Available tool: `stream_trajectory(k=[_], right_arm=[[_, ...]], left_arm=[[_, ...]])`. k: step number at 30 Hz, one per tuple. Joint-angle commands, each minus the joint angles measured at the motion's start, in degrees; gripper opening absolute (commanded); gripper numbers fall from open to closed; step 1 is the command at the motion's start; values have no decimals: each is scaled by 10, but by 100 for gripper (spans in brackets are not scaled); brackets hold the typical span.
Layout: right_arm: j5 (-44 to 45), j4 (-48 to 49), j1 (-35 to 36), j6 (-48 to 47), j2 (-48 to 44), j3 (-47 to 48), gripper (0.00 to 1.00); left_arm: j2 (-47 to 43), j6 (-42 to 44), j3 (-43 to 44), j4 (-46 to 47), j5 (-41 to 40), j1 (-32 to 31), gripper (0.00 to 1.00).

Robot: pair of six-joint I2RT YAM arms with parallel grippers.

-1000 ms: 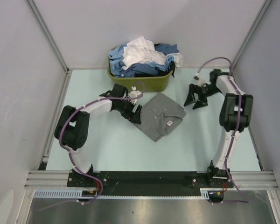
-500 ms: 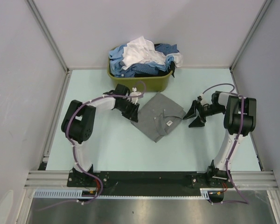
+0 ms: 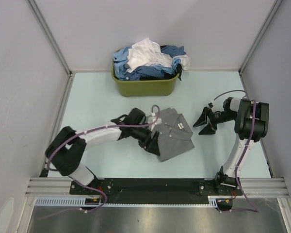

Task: Fold and stack the long sleeve shirts
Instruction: Fold the shirt

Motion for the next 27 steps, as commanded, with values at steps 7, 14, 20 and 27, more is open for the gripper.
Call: stream_trajectory(k=[7,14,20,27], right_arm=[[55,-20,95,-59,33,-23,67],[87,-5,117,-55,61,-12,41],[129,-26,117,-77,88,74,0],[178,-52,137,-99,144,223,0]], left_arm=[[-21,65,61,-1,-81,207,77],[107,137,175,-21,-104,218,77],[190,184,250,-52,-112,218,73],[192,198,205,-103,-39,202,38]])
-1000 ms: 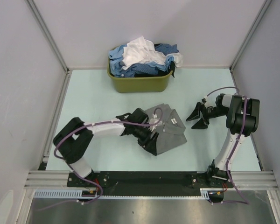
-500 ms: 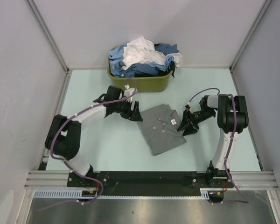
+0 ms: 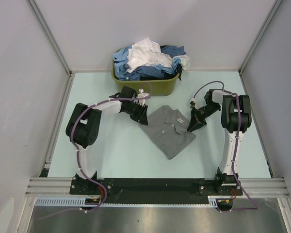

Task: Fold and stack the long sleeve shirts
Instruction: Fold the shirt

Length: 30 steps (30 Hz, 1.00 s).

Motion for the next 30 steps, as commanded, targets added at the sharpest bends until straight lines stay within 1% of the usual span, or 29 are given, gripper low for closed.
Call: stream_trajectory(k=[1,2,3,4,5,6,7,8,9,10,11,12,13,14,15,16,17,18,19,21,22,23,26,30], right_arm=[[89,54,20,-32,44,88,0],[98,54,25,-35,48,112,0],[99,56,34,-37,53,124,0],[99,57,38,-40,53,133,1],[103,58,41,-44,53,142,3],[105,63,42,-46,52,162,10],[107,64,38,-47,49,172,18],[105,62,32,-50,46,183,28],[100,52,24,-52,40,196,47],[96,49,6,-52,22,196,52],[73,43,-14,-52,10,192,55],[56,22,-27,-53,-3,186,57],[35,13,-54,-52,-37,156,57],[-2,3,-65,-50,-54,133,58],[-22,-11,-74,-44,-75,101,58],[-41,-21,-81,-44,-90,42,58],[-74,-28,-86,-45,-117,3,57],[-87,-40,-86,-44,-125,-29,57],[-97,-43,-85,-42,-129,-84,56],[-127,-48,-79,-35,-121,-124,54],[-141,-34,-80,-23,-119,-147,54],[-146,-23,-79,-22,-114,-176,51],[-134,2,-65,-9,-118,-216,50],[-134,22,-34,-1,-126,-244,50]], left_arm=[[-51,21,-75,-32,62,-20,32],[-64,14,-98,-22,78,-23,30],[-77,-11,-121,-13,87,-27,29],[-106,-28,-164,-4,96,-32,29],[-117,-44,-184,24,106,-33,29],[-132,-74,-204,41,116,-33,30],[-154,-120,-239,59,115,-33,40],[-168,-137,-254,94,113,-33,41],[-178,-153,-265,107,108,-33,43],[-186,-160,-276,116,100,-33,55],[-196,-164,-279,117,91,-32,61],[-198,-176,-283,122,93,-26,62],[-200,-182,-287,129,95,-23,63],[-199,-186,-288,131,95,-22,64],[-197,-192,-288,133,94,-19,64],[-193,-194,-285,134,93,-17,65],[-191,-195,-284,135,95,-15,65],[-183,-194,-281,133,94,-13,65],[-180,-194,-277,131,96,-12,65],[-174,-195,-276,131,99,-8,65],[-171,-195,-271,129,102,-8,65],[-170,-195,-270,129,103,-8,65],[-169,-192,-264,128,102,-6,65],[-165,-190,-266,134,107,-5,65]])
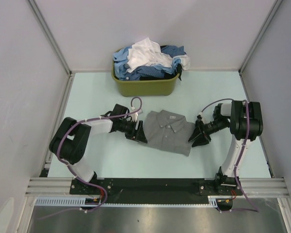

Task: Fold and stack the long sleeve shirts
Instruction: Fold the shirt

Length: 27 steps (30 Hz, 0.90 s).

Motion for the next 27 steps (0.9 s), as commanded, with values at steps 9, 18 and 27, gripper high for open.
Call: stream_trajectory(k=[9,18,27], right_arm=[[5,45,94,44,2,-17,33],[153,69,47,108,40,39,2],[246,7,56,38,42,208,44]], left_arm=[[14,-8,8,31,22,5,56],[41,48,22,-46,-33,4,15],[-30,-21,1,37,-29,33,63]])
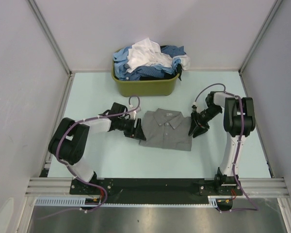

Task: Fold and stack the long sleeve shirts
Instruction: Fold the shirt, then neatly place the folded shirt to the corner

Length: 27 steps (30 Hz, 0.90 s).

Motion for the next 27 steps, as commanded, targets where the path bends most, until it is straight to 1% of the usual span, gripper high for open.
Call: stream_trajectory(k=[1,3,4,6,7,9,10,12,13,14,15,16,17,19,20,21,23,27], right_arm=[[109,-17,-5,-15,-11,73,44],[111,-18,-5,-27,-27,90,43],[109,-7,-5,-34,-49,92,42],[90,17,-5,-52,-82,74,41],[83,52,14,-55,-127,65,41],[66,85,43,-71,-168,45,41],[67,122,83,-74,-201,40,41],[91,161,142,-85,-229,28,40],[103,203,204,-87,-245,15,39],[114,219,234,-91,-250,11,38],[141,256,263,-93,-254,6,38],[155,275,328,-95,-254,-9,37],[184,293,356,-98,-254,-14,36],[212,354,412,-92,-248,-28,35],[236,377,458,-91,-241,-43,35],[249,418,477,-89,-236,-49,35],[276,442,518,-91,-214,-58,34],[311,496,546,-98,-188,-74,34]], left_arm=[[-34,-44,-10,54,-30,30,63],[-21,-74,-11,77,-24,46,63],[-18,-88,-11,82,-25,52,63],[-14,-101,-13,96,-21,68,64],[-18,-105,-13,96,-21,74,64],[-35,-105,-16,90,-13,92,67],[-42,-100,-18,81,-14,102,68],[-64,-88,-24,51,-13,111,72],[-70,-74,-26,41,-14,119,73],[-78,-68,-33,22,-17,122,76],[-89,-62,-37,16,-23,126,78],[-95,-61,-43,13,-24,137,79],[-100,-64,-57,18,-24,142,82],[-108,-80,-67,26,-23,156,84],[-109,-85,-72,36,-22,160,86],[-110,-89,-73,39,-20,161,86],[-108,-93,-71,41,-15,163,88],[-96,-111,-69,49,-7,165,89]])
